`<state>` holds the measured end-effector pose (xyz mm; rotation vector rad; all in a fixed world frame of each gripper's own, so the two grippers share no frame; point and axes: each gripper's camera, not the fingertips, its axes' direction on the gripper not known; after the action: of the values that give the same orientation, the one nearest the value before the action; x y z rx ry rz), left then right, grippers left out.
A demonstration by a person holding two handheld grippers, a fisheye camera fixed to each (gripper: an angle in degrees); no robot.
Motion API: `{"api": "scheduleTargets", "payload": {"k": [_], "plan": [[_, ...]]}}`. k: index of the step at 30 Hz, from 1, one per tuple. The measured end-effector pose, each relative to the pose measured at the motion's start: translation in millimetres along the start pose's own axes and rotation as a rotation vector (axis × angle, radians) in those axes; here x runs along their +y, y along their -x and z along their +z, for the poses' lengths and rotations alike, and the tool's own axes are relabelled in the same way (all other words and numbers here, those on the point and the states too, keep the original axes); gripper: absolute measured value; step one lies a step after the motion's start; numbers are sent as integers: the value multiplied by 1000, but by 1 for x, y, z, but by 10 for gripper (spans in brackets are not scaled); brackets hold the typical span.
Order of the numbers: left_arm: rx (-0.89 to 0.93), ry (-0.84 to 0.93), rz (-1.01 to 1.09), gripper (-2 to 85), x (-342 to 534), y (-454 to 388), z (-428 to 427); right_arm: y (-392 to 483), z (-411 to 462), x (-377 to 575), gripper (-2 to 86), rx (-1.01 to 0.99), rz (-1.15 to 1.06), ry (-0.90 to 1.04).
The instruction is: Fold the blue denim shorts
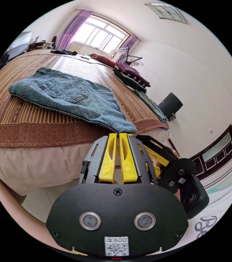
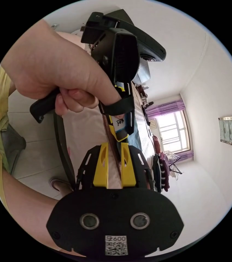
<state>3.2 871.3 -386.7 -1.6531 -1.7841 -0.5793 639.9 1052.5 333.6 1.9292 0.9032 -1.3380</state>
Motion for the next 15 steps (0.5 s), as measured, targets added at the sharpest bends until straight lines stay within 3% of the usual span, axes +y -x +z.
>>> {"api": "scheduleTargets", "payload": {"k": [15], "plan": [[12, -13, -17, 19, 0, 9, -14, -14, 4, -32, 59, -14, 24, -12]]}}
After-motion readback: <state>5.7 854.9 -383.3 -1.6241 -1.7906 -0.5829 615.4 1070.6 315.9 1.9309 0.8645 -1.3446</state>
